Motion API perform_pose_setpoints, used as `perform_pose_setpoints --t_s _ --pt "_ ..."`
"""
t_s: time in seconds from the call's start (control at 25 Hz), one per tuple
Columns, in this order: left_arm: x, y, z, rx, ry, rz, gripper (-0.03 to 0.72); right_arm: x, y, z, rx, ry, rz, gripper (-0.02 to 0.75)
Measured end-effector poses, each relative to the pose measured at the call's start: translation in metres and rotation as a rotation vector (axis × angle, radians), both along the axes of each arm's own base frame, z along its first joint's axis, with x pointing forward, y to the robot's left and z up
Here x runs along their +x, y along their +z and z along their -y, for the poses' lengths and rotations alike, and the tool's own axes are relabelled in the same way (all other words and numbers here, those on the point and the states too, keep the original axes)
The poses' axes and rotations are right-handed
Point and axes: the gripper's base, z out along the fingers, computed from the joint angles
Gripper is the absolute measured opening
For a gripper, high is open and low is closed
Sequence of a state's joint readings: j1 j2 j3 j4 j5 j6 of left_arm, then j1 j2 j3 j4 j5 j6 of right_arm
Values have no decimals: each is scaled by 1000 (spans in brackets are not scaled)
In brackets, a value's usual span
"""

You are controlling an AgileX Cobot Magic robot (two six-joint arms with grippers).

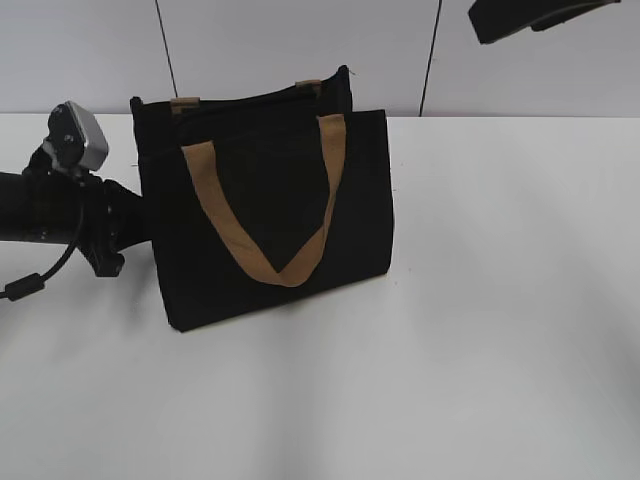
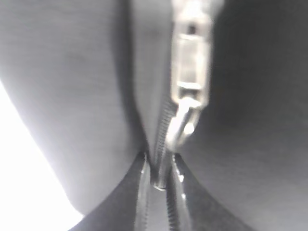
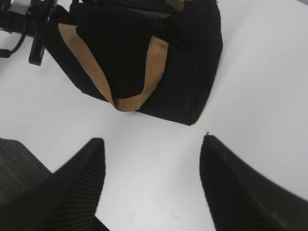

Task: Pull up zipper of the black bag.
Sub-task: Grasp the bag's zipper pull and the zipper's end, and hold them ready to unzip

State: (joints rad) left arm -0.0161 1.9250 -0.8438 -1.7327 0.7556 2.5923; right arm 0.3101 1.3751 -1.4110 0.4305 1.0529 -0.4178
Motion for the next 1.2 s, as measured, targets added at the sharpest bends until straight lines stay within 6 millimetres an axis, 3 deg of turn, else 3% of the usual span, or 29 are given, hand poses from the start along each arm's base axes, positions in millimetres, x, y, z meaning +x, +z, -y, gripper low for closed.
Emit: perform_pose_setpoints --t_s 0.08,0.28,0.48,0.8,0.92,1.2 --pt "0 0 0 -5 8 -9 57 2 -1 -1 11 -3 -2 469" --pt "1 8 -4 6 71 -23 54 9 -5 -10 41 12 10 469" --pt "1 37 -12 87 157 54 52 11 -8 -45 56 114 47 468" --pt "-9 85 -16 75 221 138 43 33 -3 -105 81 230 76 468" --pt "-15 96 -18 97 233 157 40 41 -13 -130 79 270 58 468" --pt "-24 112 -18 104 231 197 32 55 -69 -176 57 289 -30 458"
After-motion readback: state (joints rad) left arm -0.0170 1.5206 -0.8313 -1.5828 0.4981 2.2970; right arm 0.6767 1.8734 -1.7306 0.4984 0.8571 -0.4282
